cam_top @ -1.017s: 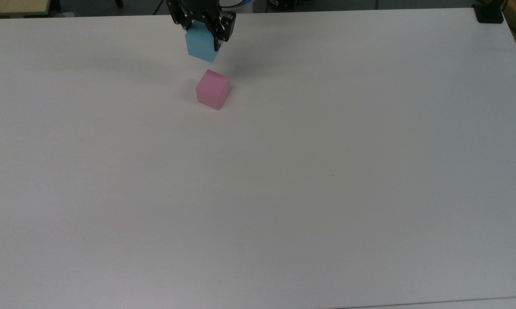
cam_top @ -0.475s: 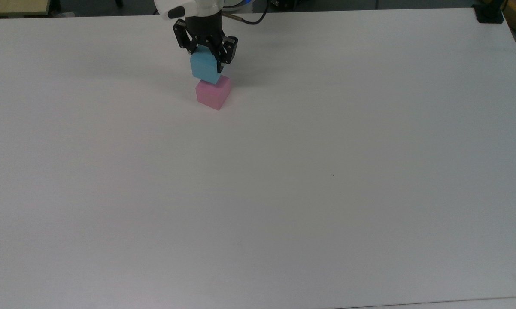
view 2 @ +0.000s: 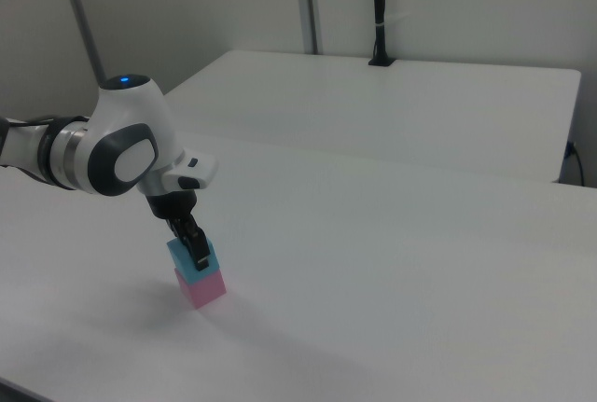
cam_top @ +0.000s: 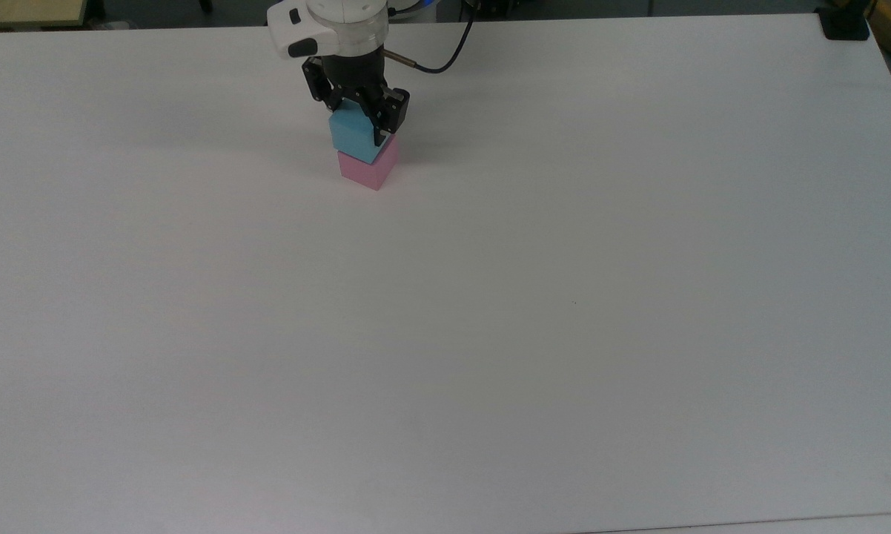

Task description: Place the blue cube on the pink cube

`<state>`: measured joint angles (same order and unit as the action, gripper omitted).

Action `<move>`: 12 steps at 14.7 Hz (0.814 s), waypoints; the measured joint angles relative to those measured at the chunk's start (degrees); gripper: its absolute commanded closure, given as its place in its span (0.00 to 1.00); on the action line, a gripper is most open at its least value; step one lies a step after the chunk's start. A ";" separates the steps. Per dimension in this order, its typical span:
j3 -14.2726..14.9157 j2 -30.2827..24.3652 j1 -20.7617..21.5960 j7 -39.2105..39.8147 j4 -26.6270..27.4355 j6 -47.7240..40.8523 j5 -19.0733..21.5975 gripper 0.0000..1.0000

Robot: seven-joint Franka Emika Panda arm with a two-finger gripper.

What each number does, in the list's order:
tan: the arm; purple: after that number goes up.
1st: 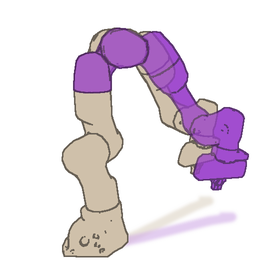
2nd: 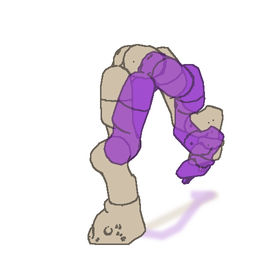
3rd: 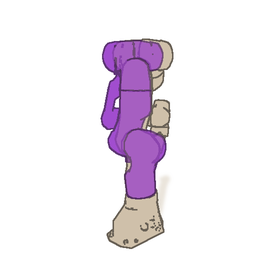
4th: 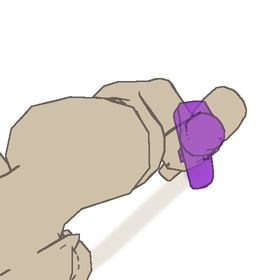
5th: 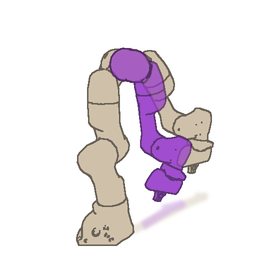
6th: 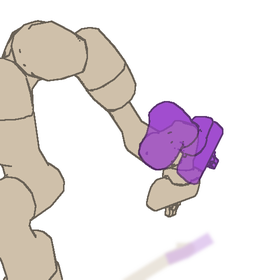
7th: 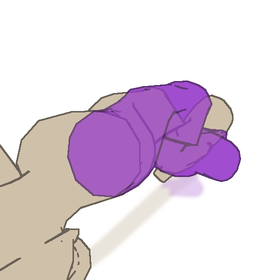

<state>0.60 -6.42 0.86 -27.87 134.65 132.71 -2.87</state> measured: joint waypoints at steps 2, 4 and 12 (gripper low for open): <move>0.00 0.11 0.00 -0.21 -0.49 0.00 0.00 0.00; 0.00 0.56 0.01 -0.38 -0.87 0.00 0.00 0.00; -0.01 1.66 0.08 -0.45 -2.51 -3.08 0.00 0.00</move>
<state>0.59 -4.76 0.94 -28.33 132.14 129.63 -2.87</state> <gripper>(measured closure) 0.000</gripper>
